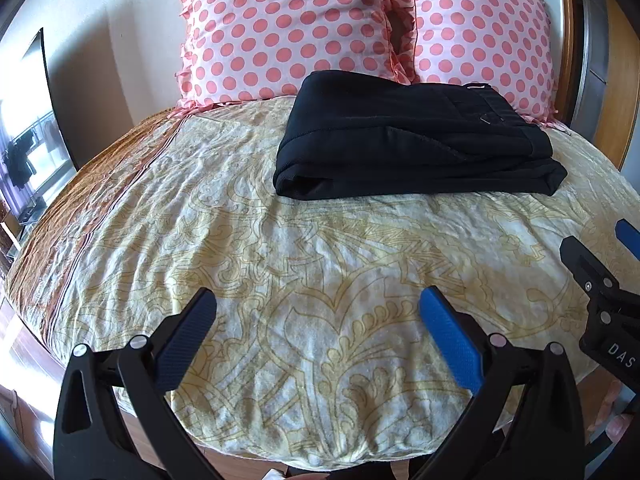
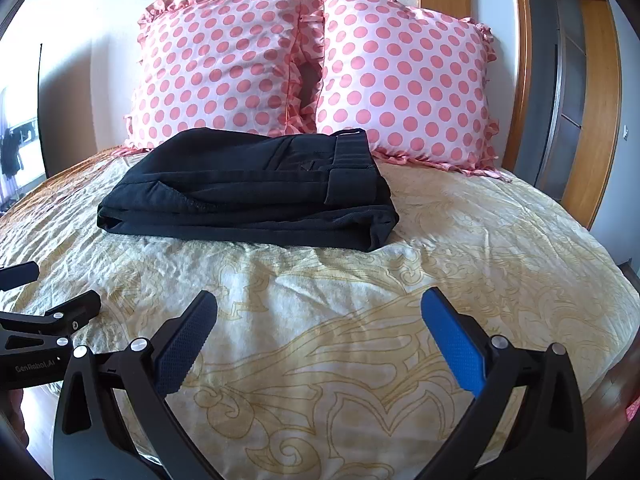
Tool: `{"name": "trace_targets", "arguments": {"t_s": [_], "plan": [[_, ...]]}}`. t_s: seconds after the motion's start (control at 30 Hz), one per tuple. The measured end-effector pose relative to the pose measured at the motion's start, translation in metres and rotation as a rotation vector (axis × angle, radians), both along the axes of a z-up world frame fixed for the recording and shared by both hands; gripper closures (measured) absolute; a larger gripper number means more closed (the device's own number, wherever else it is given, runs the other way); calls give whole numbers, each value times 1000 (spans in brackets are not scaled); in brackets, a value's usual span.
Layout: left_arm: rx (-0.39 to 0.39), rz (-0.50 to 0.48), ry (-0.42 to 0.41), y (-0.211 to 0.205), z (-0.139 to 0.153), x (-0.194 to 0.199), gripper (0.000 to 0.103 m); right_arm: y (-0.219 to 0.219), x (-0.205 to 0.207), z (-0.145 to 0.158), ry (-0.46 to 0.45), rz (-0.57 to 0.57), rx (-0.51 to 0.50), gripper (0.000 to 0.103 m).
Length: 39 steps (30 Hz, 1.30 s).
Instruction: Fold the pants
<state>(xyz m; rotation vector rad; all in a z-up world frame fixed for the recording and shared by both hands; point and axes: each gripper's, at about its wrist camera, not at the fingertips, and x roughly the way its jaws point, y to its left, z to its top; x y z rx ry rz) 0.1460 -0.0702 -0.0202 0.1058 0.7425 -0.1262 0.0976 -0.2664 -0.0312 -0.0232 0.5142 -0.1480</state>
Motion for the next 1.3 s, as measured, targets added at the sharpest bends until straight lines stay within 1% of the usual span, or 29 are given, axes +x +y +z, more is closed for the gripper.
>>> {"name": "trace_targets", "arguments": {"t_s": [1.3], "plan": [[1,-11,5,-2,-2,0,2,1,1,-2,7,2,4,1]]}}
